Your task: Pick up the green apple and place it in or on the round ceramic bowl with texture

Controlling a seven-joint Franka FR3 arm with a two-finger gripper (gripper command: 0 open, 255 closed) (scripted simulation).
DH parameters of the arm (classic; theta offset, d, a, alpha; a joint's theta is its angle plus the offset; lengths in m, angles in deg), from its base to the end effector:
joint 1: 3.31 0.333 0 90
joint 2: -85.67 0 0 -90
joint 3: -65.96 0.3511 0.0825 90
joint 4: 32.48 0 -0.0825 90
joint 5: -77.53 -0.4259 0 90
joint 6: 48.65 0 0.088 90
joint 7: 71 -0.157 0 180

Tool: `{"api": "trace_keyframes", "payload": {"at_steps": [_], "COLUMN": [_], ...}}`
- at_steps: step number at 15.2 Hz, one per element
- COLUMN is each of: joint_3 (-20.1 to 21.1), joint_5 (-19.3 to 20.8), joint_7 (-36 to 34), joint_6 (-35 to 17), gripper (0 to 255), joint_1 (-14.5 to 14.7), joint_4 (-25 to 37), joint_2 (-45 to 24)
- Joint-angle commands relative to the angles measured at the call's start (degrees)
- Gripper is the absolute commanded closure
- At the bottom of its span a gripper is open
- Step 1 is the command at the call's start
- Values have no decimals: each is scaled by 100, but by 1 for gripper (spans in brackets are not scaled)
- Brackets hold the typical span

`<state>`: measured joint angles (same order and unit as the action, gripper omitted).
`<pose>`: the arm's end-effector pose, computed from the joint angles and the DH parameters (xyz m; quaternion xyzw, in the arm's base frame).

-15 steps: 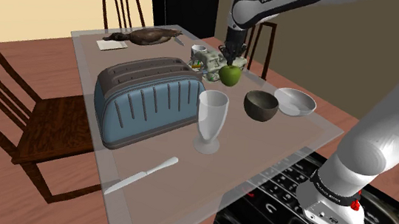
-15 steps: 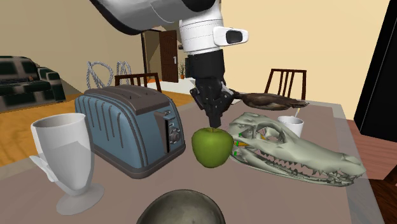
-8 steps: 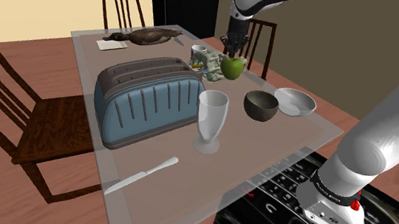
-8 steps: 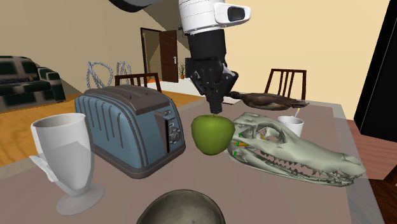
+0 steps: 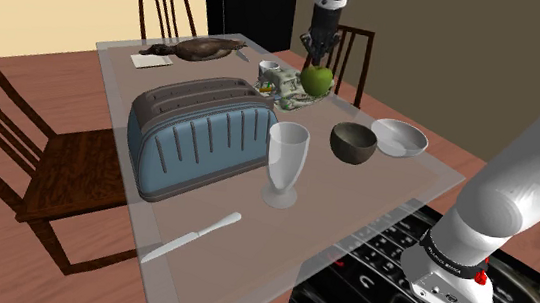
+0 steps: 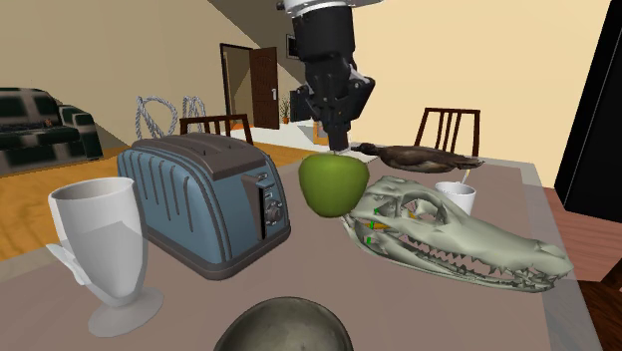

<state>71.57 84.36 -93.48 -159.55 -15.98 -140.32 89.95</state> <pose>0.5910 -0.0858 0.5258 0.9676 -0.2367 0.0712 0.0514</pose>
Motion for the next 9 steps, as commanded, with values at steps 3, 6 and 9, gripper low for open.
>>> {"api": "trace_keyframes", "payload": {"at_steps": [3, 6, 9], "joint_3": [-44, -118, -203], "joint_5": [-56, -115, -152], "joint_7": [107, 244, 382], "joint_6": [170, 307, 504], "gripper": [255, 255, 255], "joint_1": [-26, -52, -69], "joint_4": [-258, -754, -1179], "joint_2": [439, 1087, 1723]}}
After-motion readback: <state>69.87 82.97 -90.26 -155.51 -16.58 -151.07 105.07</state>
